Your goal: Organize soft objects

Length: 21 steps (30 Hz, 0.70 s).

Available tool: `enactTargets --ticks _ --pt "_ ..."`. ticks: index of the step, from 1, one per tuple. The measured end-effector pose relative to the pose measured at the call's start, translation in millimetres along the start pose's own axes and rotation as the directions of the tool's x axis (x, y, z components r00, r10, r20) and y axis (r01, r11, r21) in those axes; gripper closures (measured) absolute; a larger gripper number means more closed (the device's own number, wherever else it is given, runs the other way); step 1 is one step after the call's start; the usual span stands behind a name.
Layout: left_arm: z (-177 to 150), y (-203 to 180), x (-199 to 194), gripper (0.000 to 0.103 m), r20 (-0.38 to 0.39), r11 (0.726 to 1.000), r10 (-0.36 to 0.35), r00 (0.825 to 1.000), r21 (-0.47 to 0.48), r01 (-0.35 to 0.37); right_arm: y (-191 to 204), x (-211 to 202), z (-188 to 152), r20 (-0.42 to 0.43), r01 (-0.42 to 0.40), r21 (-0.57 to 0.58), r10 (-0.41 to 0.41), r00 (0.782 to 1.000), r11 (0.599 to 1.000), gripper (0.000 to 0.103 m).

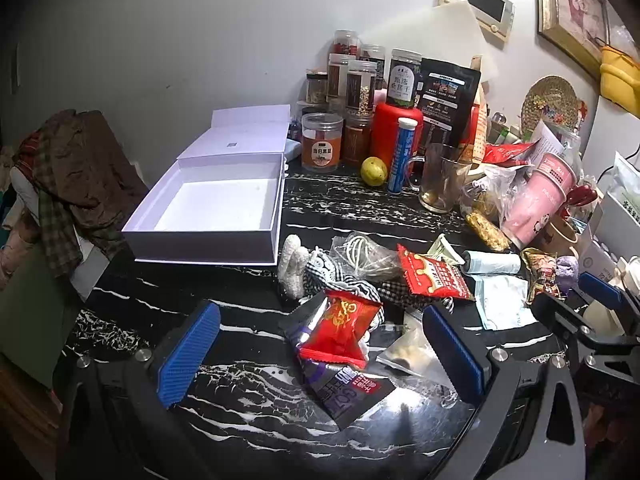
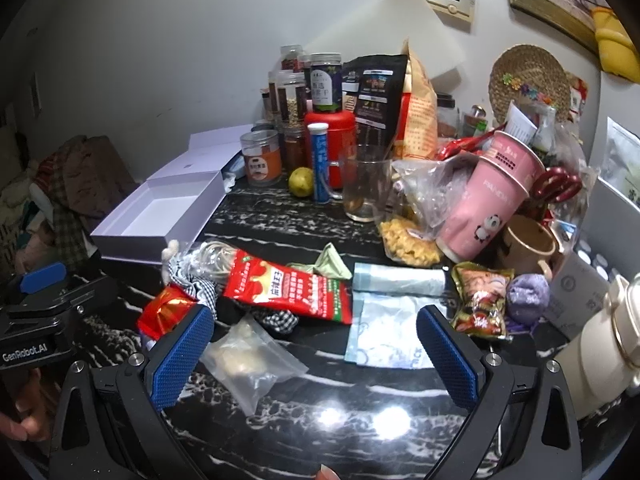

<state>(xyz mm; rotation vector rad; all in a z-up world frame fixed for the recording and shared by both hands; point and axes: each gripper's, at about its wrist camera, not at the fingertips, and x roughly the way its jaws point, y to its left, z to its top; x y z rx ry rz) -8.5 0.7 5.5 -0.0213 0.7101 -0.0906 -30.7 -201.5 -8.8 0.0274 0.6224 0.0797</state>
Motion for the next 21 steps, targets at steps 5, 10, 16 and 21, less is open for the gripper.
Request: enactTargets --ticks 5,10,16,21 --pt "2.3 -3.1 -2.0 0.0 0.009 1.0 -0.003 1.0 0.012 0.003 4.6 -0.1 1.6 0.008 -0.017 -0.022 0.017 1.0 1.0 0.0" --pt "2.8 -3.2 -2.2 0.0 0.015 1.0 -0.011 1.0 0.019 0.011 5.0 2.2 0.0 0.0 -0.044 -0.012 0.044 0.999 0.999 0.0" --pt "-4.3 2.2 1.1 0.0 0.002 1.0 -0.026 1.0 0.005 0.026 1.5 8.9 -4.9 -0.023 -0.062 -0.004 0.061 0.998 0.998 0.0" --pt "-17.0 9.6 7.3 0.0 -0.031 0.999 -0.034 0.999 -0.006 0.034 1.0 17.1 -12.3 -0.052 -0.075 -0.012 0.075 0.996 0.997 0.0"
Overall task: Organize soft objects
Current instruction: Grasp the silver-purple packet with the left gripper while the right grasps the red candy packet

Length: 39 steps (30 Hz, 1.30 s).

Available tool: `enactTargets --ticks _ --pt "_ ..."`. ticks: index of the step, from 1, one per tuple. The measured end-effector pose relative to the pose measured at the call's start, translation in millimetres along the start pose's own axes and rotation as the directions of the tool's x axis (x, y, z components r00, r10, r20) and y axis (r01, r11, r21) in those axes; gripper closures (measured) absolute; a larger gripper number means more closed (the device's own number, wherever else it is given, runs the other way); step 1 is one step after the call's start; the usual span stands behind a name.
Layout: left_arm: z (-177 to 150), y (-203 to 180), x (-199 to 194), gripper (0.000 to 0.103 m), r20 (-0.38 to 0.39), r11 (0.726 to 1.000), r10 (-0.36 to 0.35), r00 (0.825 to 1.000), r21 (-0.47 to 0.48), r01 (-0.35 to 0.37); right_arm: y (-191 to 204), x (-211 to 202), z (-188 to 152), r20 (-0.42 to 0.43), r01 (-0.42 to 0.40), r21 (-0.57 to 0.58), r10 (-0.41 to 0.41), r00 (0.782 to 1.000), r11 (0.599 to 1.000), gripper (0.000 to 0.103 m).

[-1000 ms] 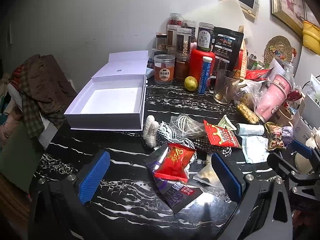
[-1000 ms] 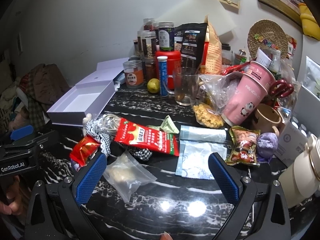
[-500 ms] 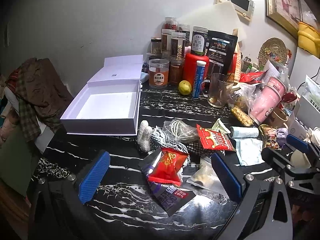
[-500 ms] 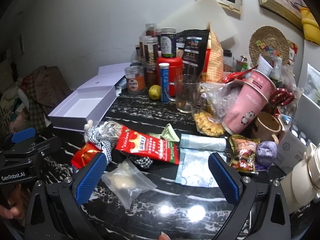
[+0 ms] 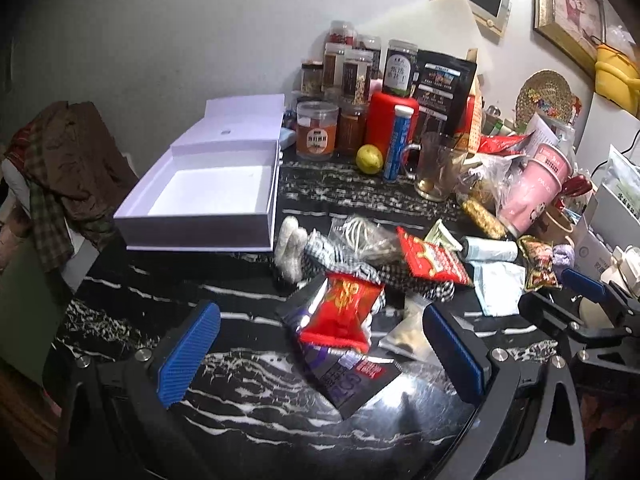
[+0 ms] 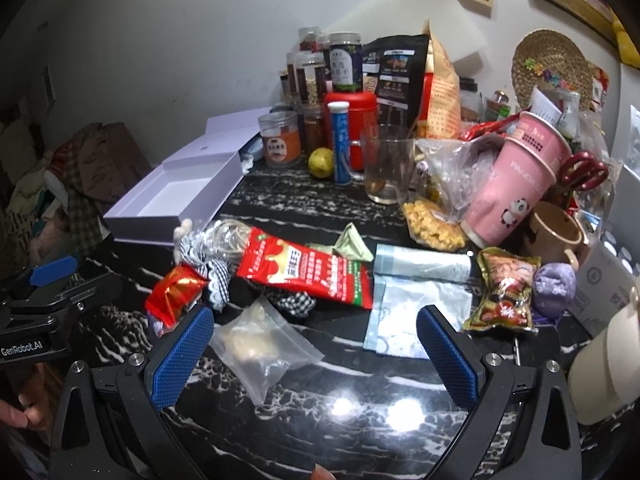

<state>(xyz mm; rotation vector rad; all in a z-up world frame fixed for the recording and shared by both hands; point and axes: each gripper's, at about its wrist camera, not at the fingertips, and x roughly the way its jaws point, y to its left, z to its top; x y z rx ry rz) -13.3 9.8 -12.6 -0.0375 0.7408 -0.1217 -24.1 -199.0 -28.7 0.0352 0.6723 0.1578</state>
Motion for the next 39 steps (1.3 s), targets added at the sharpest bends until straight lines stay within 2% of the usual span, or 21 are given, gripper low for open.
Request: enactTargets --ticks 6,9,13,18,21,28,32,33,35,38,39 --pt "-17.4 9.0 12.9 0.0 -0.056 0.999 -0.02 0.998 -0.047 0.017 1.3 11.3 -8.2 -0.04 -0.028 0.005 0.029 0.999 1.0 0.0" --pt "-23.4 15.3 22.9 0.0 -0.076 0.998 0.007 0.997 -0.068 -0.013 3.4 15.4 -11.4 -0.054 -0.036 -0.011 0.036 0.998 0.999 0.0" --pt "-28.5 24.8 34.1 0.0 -0.105 0.994 0.003 0.994 -0.107 -0.014 4.7 23.0 -15.4 -0.076 -0.045 -0.026 0.043 0.996 0.999 0.0" --pt "-25.0 27.7 40.7 0.0 -0.093 0.993 0.064 0.994 -0.09 -0.072 4.3 30.0 -18.1 -0.077 -0.051 -0.042 0.048 0.996 0.998 0.0" --pt "-19.7 27.8 43.0 0.0 -0.091 0.993 0.049 0.995 -0.099 -0.058 2.8 35.4 -17.2 -0.084 -0.073 -0.027 0.07 0.994 0.997 0.0" --pt "-23.8 12.7 65.3 0.001 -0.159 0.998 -0.007 0.987 -0.07 -0.005 6.7 52.0 -10.9 -0.104 -0.103 -0.064 0.096 0.99 0.993 0.002" --pt "-27.4 9.6 82.1 0.011 -0.213 0.995 -0.061 0.975 -0.095 0.041 7.2 64.9 -10.4 -0.14 -0.151 -0.069 0.14 0.98 0.986 0.005" --pt "-28.0 10.7 85.3 0.012 -0.219 0.994 -0.067 0.973 -0.104 0.045 7.7 66.8 -10.8 -0.146 -0.165 -0.07 0.153 0.977 0.984 0.005" --pt "-29.4 14.1 91.8 0.022 -0.229 0.992 -0.067 0.971 -0.122 0.039 9.6 70.3 -12.6 -0.15 -0.189 -0.09 0.174 0.973 0.978 0.005" --pt "-32.1 18.3 100.8 0.029 -0.25 0.986 -0.097 0.964 -0.155 0.059 11.6 74.1 -15.0 -0.16 -0.216 -0.105 0.197 0.967 0.971 0.005" --pt "-32.2 17.8 100.3 0.031 -0.238 0.987 -0.092 0.967 -0.148 0.057 11.6 75.4 -15.3 -0.163 -0.223 -0.104 0.205 0.965 0.969 0.005"
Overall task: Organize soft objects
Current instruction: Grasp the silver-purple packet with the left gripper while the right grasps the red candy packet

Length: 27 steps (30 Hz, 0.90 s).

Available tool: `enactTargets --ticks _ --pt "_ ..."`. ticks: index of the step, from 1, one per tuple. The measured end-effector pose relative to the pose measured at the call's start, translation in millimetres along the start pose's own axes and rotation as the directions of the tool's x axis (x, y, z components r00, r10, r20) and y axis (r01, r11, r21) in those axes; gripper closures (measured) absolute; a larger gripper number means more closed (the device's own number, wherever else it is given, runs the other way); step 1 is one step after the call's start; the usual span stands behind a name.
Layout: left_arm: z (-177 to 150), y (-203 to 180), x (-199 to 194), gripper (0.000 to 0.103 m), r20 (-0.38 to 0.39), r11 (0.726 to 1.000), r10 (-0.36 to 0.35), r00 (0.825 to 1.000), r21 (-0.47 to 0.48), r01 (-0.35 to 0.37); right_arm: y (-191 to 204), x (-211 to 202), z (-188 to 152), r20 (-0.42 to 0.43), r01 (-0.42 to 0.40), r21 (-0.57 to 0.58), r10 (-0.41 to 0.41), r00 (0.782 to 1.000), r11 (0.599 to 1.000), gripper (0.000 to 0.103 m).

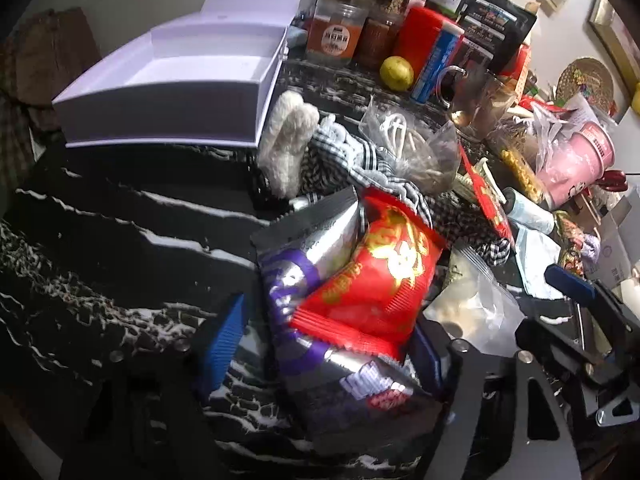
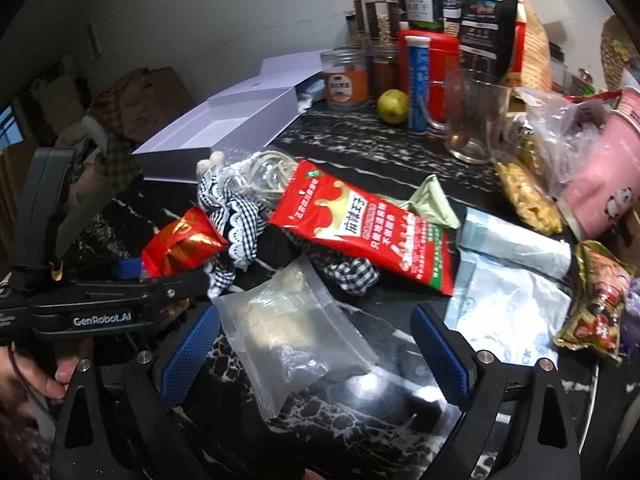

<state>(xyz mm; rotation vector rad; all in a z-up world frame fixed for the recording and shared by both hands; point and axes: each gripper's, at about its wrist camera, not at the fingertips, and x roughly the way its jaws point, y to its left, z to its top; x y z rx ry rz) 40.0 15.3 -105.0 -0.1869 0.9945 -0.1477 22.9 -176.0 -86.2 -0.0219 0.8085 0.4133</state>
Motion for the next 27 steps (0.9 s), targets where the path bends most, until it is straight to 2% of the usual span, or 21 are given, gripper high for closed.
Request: enactTargets --ticks 5,8,11,16,21,27 --pt "-1.6 -8.9 0.9 0.055 -0.007 0.998 0.006 1.0 0.056 -0.005 -1.7 9.0 -0.2 -0.027 -0.028 -0.004 0.028 0.999 1.0 0.005" --pt "-3.9 -12.0 -5.3 0.062 0.014 0.994 0.015 1.0 0.105 -0.017 -0.7 11.0 1.4 -0.031 -0.039 -0.002 0.039 0.999 0.999 0.005" --pt "-8.0 -11.9 -11.5 0.063 0.026 0.989 0.045 0.999 0.14 -0.048 5.4 13.0 5.0 -0.034 -0.049 -0.018 0.048 0.998 0.999 0.005" --pt "-13.6 -1.3 -21.3 0.063 0.027 0.988 0.072 0.997 0.134 -0.075 14.5 8.7 8.8 -0.009 -0.058 -0.042 0.057 0.998 0.997 0.005" --pt "-22.2 1.5 -27.2 0.063 0.064 0.963 0.171 0.983 0.2 -0.18 24.7 6.8 8.2 -0.004 -0.084 -0.054 0.083 0.997 0.995 0.005" --pt "-23.0 11.9 -31.9 0.063 0.051 0.97 0.156 0.987 0.181 -0.162 36.5 6.9 6.6 -0.01 -0.088 -0.076 0.087 0.996 0.993 0.005"
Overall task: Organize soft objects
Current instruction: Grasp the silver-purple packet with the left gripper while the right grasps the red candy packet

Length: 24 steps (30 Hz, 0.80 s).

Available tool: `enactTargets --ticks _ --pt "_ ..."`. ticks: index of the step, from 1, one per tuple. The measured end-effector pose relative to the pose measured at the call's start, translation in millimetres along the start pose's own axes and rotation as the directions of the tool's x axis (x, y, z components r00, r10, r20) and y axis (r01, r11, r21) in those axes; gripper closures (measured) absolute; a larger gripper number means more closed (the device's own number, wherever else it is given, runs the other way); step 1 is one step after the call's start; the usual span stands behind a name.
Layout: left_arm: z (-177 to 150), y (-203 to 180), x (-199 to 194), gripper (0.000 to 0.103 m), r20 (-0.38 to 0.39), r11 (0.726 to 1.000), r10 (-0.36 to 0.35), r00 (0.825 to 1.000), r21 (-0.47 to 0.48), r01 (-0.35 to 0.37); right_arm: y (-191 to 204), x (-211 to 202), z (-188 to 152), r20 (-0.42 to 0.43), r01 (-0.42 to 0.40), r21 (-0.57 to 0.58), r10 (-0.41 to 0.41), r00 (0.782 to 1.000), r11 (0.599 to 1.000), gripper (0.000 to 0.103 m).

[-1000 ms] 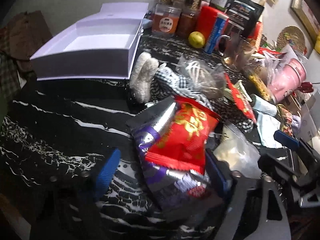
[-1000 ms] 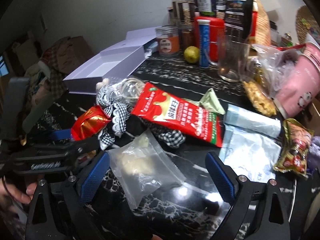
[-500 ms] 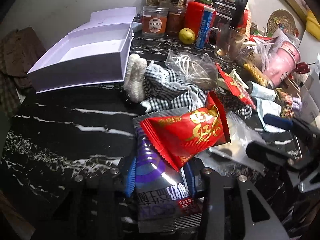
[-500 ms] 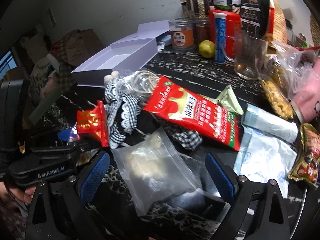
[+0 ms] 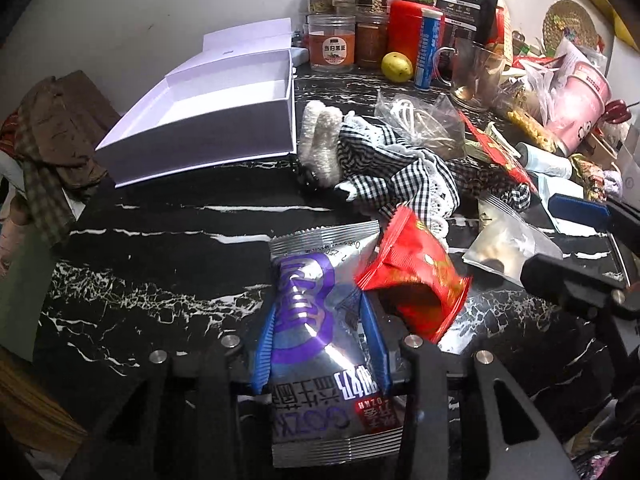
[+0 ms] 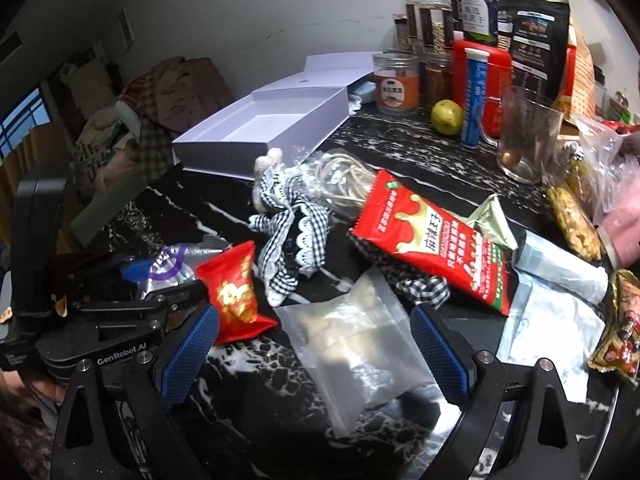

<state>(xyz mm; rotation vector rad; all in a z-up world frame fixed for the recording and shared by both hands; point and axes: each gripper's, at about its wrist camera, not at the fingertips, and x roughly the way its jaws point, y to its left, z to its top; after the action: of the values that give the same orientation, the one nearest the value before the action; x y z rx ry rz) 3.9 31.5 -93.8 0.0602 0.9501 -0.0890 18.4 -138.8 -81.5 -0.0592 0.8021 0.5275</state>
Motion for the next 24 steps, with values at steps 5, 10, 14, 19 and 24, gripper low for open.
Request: enactTargets --ticks 5,10,14,19,24 --pt "-1.1 5.2 4.8 0.063 -0.002 0.999 -0.018 1.0 -0.042 0.017 6.8 -2.4 -1.6 0.017 -0.034 -0.014 0.034 0.999 0.999 0.009" --pt "-1.3 7.4 15.7 0.062 -0.032 0.997 -0.029 0.999 -0.078 0.026 16.5 -3.3 -0.9 0.017 -0.051 -0.032 0.051 0.999 0.998 0.011" --pt "-4.4 7.6 15.1 0.062 -0.008 0.997 -0.031 0.999 -0.075 0.03 25.4 0.3 1.9 0.002 -0.102 -0.063 0.102 0.995 0.993 0.022" --pt "-7.5 13.9 11.8 0.064 0.004 0.994 -0.069 0.998 -0.086 0.069 32.9 18.2 7.2 -0.046 -0.182 -0.075 0.179 0.983 0.98 0.033" --pt "-13.9 26.6 6.0 0.064 0.008 0.988 -0.079 0.997 -0.131 0.08 45.6 35.1 11.4 -0.091 -0.216 -0.128 0.206 0.974 0.968 0.037"
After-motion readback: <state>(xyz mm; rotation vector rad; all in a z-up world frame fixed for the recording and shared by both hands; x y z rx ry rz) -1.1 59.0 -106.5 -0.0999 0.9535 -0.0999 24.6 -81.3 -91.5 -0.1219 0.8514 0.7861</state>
